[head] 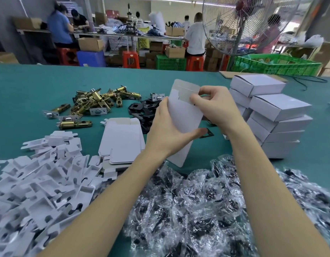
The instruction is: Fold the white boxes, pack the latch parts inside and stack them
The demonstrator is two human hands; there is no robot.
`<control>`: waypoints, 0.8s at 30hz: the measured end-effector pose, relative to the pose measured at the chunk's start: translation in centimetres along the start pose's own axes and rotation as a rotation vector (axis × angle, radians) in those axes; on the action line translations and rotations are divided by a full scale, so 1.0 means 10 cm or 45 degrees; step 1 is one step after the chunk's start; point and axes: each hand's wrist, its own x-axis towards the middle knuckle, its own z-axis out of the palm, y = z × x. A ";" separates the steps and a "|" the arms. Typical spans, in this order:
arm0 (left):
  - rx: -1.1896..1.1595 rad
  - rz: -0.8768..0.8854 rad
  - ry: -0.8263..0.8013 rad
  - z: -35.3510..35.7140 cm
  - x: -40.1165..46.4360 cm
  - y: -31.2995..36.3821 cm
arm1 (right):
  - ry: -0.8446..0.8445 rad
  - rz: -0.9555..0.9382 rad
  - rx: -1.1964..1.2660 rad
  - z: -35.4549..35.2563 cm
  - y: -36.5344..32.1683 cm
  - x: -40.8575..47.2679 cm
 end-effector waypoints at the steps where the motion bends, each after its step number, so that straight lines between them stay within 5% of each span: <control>1: 0.001 0.007 0.020 0.00 -0.01 0.01 | -0.004 0.010 -0.017 -0.01 -0.04 -0.01; 14: -0.039 0.234 0.030 -0.06 -0.02 0.04 | 0.010 0.023 -0.257 -0.28 -0.13 -0.01; 18: -0.044 0.242 -0.090 -0.10 -0.01 0.05 | -0.209 0.092 0.008 -0.33 -0.11 0.00; 24: -0.076 0.354 -0.096 -0.09 -0.01 0.09 | -0.296 0.113 -0.185 -0.38 -0.07 0.02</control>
